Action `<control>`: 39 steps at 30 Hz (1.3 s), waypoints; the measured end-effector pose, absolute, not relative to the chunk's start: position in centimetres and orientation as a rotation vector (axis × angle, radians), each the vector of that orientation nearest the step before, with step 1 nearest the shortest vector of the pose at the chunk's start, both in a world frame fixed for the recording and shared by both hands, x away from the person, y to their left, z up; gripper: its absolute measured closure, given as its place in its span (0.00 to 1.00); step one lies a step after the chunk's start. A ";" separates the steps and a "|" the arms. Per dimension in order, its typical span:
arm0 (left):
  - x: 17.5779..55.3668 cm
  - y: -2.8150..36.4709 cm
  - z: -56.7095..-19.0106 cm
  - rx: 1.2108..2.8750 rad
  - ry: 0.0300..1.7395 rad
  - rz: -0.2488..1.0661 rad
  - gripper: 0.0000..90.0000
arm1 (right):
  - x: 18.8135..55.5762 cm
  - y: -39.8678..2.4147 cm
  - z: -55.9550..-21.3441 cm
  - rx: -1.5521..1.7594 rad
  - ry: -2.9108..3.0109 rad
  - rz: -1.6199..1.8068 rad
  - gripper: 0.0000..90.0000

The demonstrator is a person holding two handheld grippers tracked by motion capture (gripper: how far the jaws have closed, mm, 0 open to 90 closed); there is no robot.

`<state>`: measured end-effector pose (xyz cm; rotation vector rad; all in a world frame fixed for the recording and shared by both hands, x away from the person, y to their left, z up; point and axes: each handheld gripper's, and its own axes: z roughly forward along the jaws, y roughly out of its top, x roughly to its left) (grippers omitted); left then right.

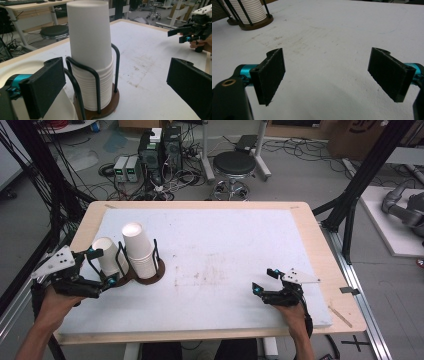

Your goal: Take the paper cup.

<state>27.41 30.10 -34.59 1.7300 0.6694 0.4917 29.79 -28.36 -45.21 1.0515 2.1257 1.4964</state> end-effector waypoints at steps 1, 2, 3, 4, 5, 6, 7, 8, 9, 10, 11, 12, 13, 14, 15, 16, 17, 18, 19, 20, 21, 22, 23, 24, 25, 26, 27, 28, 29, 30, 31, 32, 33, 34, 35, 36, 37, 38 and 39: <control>27.6 30.2 -34.2 1.734 0.666 0.491 0.02 | 29.8 -28.4 -45.2 1.051 2.126 1.498 0.16; 27.7 30.2 -33.9 1.737 0.663 0.489 0.02 | 29.8 -28.4 -45.2 1.047 2.125 1.498 0.16; 27.9 30.3 -33.6 1.740 0.661 0.485 0.02 | 29.8 -28.4 -45.2 1.048 2.125 1.499 0.16; 28.1 30.3 -33.2 1.746 0.659 0.482 0.02 | 29.8 -28.4 -45.2 1.048 2.125 1.498 0.16; 28.3 30.4 -32.8 1.753 0.657 0.478 0.02 | 29.8 -28.4 -45.2 1.047 2.125 1.498 0.16; 28.4 30.4 -32.6 1.762 0.653 0.476 0.02 | 29.8 -28.4 -45.2 1.048 2.126 1.498 0.16; 28.6 30.4 -32.2 1.772 0.646 0.473 0.02 | 29.8 -28.4 -45.2 1.048 2.127 1.498 0.16; 28.8 30.4 -31.9 1.779 0.639 0.470 0.02 | 29.8 -28.4 -45.2 1.050 2.128 1.498 0.16; 29.0 30.4 -31.5 1.784 0.637 0.464 0.02 | 29.8 -28.4 -45.2 1.050 2.128 1.498 0.16; 29.2 30.4 -31.2 1.789 0.631 0.459 0.02 | 29.8 -28.4 -45.2 1.048 2.127 1.499 0.16; 29.4 30.4 -30.9 1.794 0.625 0.453 0.02 | 29.8 -28.4 -45.2 1.048 2.126 1.498 0.16; 29.6 30.4 -30.6 1.799 0.618 0.449 0.02 | 29.8 -28.4 -45.2 1.050 2.125 1.499 0.16; 29.8 30.4 -30.3 1.806 0.614 0.446 0.02 | 29.8 -28.3 -45.2 1.054 2.126 1.500 0.16; 30.1 30.3 -30.0 1.822 0.604 0.439 0.02 | 29.8 -28.4 -45.2 1.052 2.125 1.500 0.16; 30.3 30.3 -29.8 1.831 0.597 0.434 0.02 | 29.8 -28.3 -45.2 1.052 2.125 1.497 0.16; 30.6 30.3 -29.5 1.851 0.589 0.430 0.02 | 29.8 -28.4 -45.2 1.044 2.122 1.494 0.16; 30.7 30.2 -29.4 1.856 0.587 0.424 0.02 | 29.7 -28.3 -45.2 1.048 2.123 1.494 0.16; 31.0 30.2 -29.1 1.870 0.577 0.417 0.02 | 29.7 -28.3 -45.2 1.046 2.124 1.494 0.16; 31.2 30.1 -28.9 1.876 0.574 0.411 0.02 | 29.7 -28.3 -45.2 1.046 2.123 1.493 0.16; 31.6 30.1 -28.6 1.888 0.566 0.405 0.02 | 29.7 -28.3 -45.2 1.046 2.124 1.494 0.16; 31.8 30.1 -28.4 1.898 0.559 0.398 0.02 | 29.8 -28.3 -45.2 1.047 2.124 1.494 0.16; 32.1 30.0 -28.2 1.907 0.547 0.390 0.02 | 29.8 -28.3 -45.2 1.043 2.122 1.493 0.16; 32.3 30.0 -28.0 1.915 0.542 0.382 0.02 | 29.7 -28.3 -45.2 1.047 2.124 1.493 0.16; 32.5 30.0 -27.8 1.922 0.534 0.375 0.02 | 29.7 -28.3 -45.2 1.043 2.125 1.493 0.16; 32.8 30.0 -27.6 1.934 0.526 0.362 0.02 | 29.7 -28.3 -45.2 1.043 2.125 1.493 0.16; 33.0 30.0 -27.4 1.949 0.518 0.356 0.02 | 29.7 -28.3 -45.2 1.042 2.122 1.491 0.16; 33.3 30.0 -27.3 1.960 0.510 0.344 0.02 | 29.7 -28.3 -45.2 1.038 2.122 1.491 0.16; 33.6 30.0 -27.1 1.970 0.508 0.328 0.02 | 29.7 -28.3 -45.2 1.041 2.122 1.493 0.16; 33.9 30.0 -26.8 1.984 0.504 0.316 0.02 | 29.7 -28.3 -45.2 1.034 2.122 1.491 0.16; 34.2 30.0 -26.6 2.001 0.495 0.310 0.02 | 29.7 -28.3 -45.2 1.032 2.121 1.490 0.16; 34.4 29.9 -26.5 2.014 0.493 0.305 0.02 | 29.7 -28.3 -45.2 1.031 2.121 1.490 0.16; 34.6 29.8 -26.3 2.028 0.490 0.294 0.02 | 29.7 -28.3 -45.2 1.033 2.121 1.490 0.16; 34.8 29.8 -26.1 2.037 0.476 0.281 0.02 | 29.7 -28.3 -45.2 1.033 2.121 1.490 0.16; 35.0 29.6 -25.9 2.047 0.471 0.263 0.02 | 29.7 -28.3 -45.2 1.031 2.122 1.489 0.16; 35.3 29.5 -25.7 2.066 0.462 0.257 0.02 | 29.7 -28.3 -45.2 1.033 2.120 1.489 0.16; 35.5 29.5 -25.6 2.090 0.452 0.251 0.02 | 29.7 -28.3 -45.2 1.033 2.120 1.489 0.16; 35.7 29.4 -25.4 2.099 0.447 0.239 0.02 | 29.7 -28.3 -45.2 1.035 2.118 1.487 0.16; 36.1 29.3 -25.3 2.114 0.444 0.219 0.02 | 29.7 -28.3 -45.2 1.036 2.116 1.486 0.16; 36.3 29.2 -25.2 2.125 0.443 0.215 0.02 | 29.7 -28.3 -45.2 1.031 2.113 1.484 0.16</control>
